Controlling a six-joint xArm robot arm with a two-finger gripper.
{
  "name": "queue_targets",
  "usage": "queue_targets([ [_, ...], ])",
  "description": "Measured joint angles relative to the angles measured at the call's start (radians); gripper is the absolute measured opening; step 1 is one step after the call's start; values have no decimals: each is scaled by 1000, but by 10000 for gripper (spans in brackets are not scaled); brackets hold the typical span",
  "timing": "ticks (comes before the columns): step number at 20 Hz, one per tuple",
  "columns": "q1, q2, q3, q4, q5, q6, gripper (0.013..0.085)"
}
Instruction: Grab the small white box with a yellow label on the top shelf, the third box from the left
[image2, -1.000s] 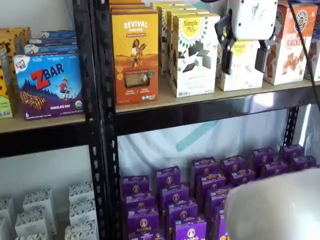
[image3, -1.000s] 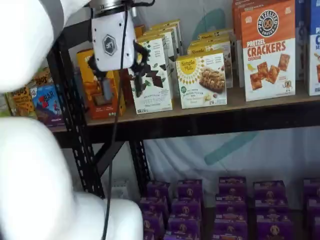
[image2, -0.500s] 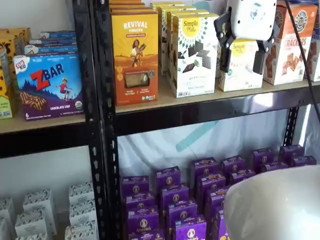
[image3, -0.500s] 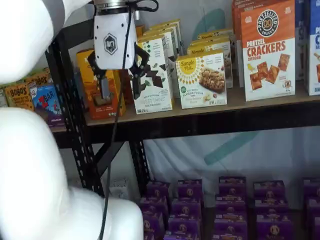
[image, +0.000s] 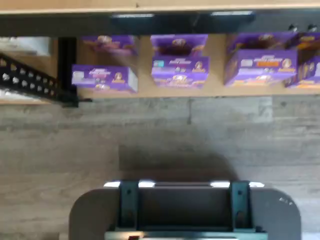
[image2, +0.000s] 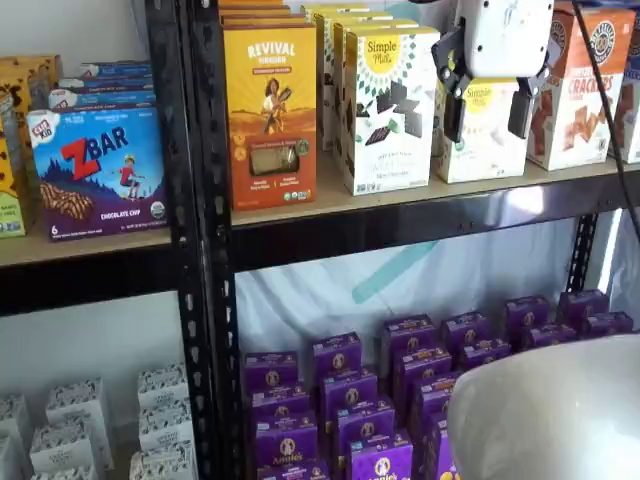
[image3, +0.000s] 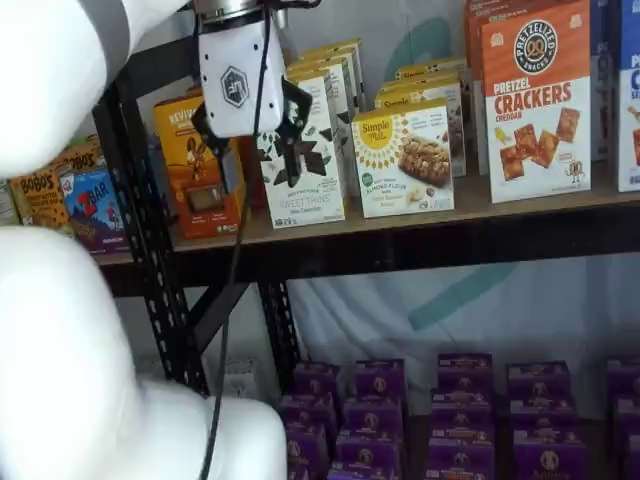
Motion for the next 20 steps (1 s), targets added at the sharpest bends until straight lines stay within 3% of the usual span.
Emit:
queue_targets([
  [7,-85,13,28,-47,-129,-98,850],
  [12,-166,48,56,-49,-250,-175,850],
  [20,-237,143,50,-55,-378,-243,850],
])
